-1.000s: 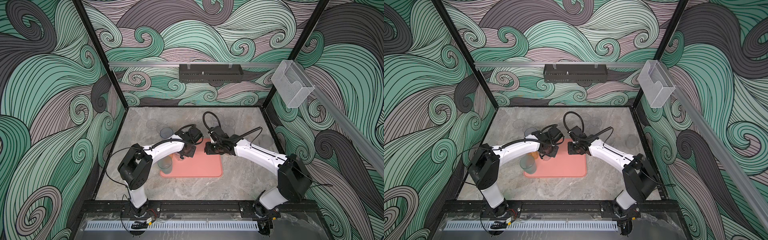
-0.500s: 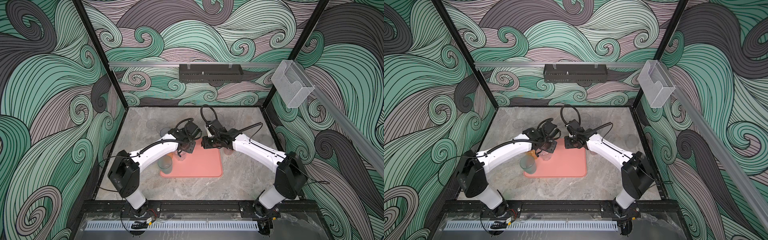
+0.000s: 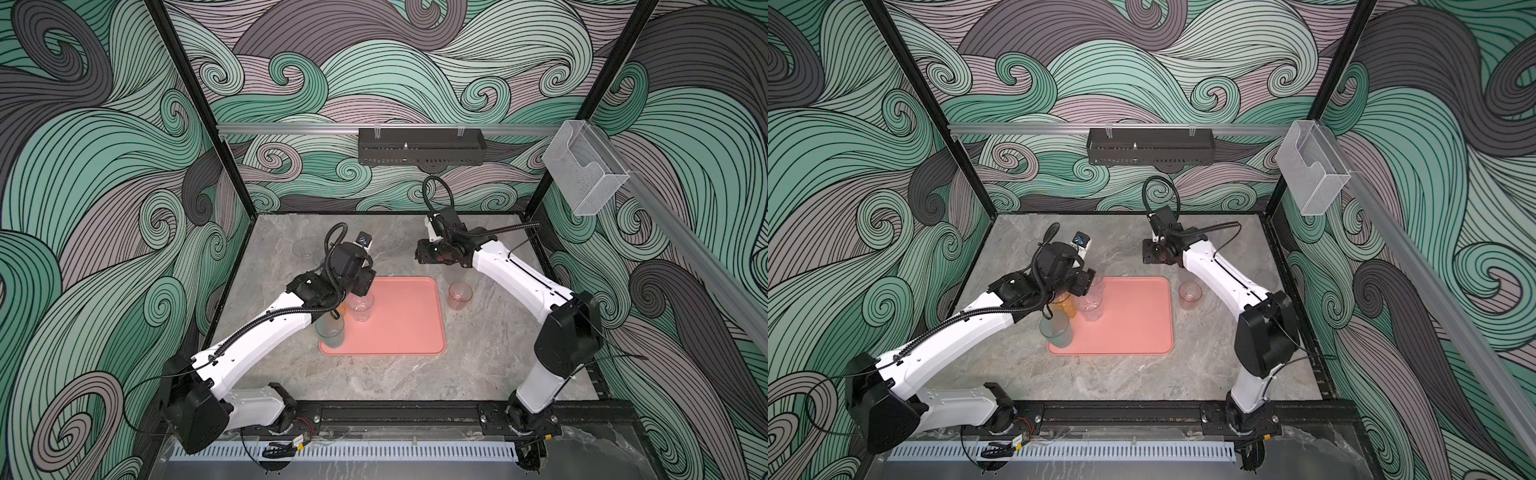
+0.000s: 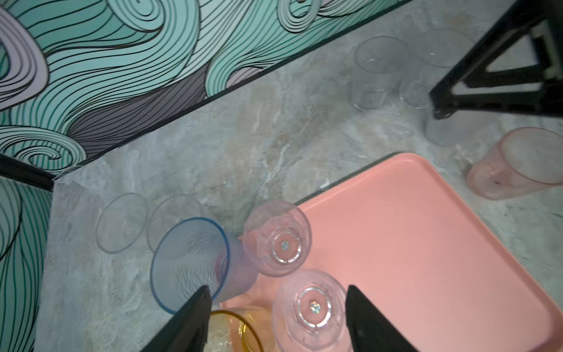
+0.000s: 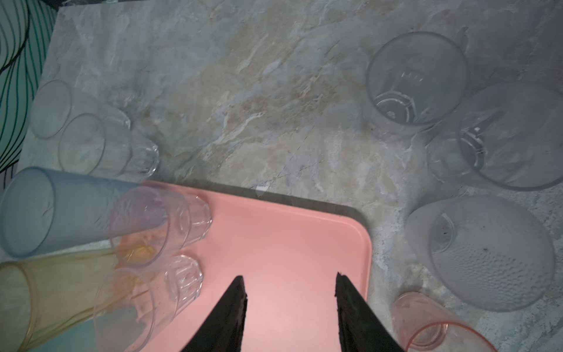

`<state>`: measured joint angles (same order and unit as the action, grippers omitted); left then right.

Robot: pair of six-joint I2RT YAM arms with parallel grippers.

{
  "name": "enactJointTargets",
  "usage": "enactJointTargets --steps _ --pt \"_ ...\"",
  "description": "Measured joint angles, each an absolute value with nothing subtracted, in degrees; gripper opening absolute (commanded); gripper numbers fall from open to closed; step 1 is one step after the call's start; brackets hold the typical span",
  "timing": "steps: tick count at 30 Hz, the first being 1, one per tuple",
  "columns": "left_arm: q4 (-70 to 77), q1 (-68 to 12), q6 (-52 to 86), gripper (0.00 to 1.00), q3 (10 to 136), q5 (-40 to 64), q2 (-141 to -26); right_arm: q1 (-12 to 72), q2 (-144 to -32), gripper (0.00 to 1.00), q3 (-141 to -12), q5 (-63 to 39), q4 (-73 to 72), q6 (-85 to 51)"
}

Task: Place the glasses into the tray
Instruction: Place the glass on the tray, then move the glass to the top-center of the table.

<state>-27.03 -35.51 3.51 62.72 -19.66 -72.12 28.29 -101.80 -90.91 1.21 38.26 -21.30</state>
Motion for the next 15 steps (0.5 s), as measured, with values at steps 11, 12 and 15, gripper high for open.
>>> enactJointTargets --steps 11,12,15 --pt "-24.6 -23.0 11.9 0.68 60.2 -13.3 -70.2 24.5 -119.9 0.52 -110.9 7.2 43.5 -17.4" --pt "-24.5 -23.0 12.3 0.68 60.2 -12.4 -70.3 24.5 -122.1 0.52 -113.7 7.6 44.1 -16.8" --pt "-24.3 -23.0 13.2 0.67 60.1 -10.0 -70.9 24.5 -127.7 0.51 -121.1 9.0 45.9 -15.1"
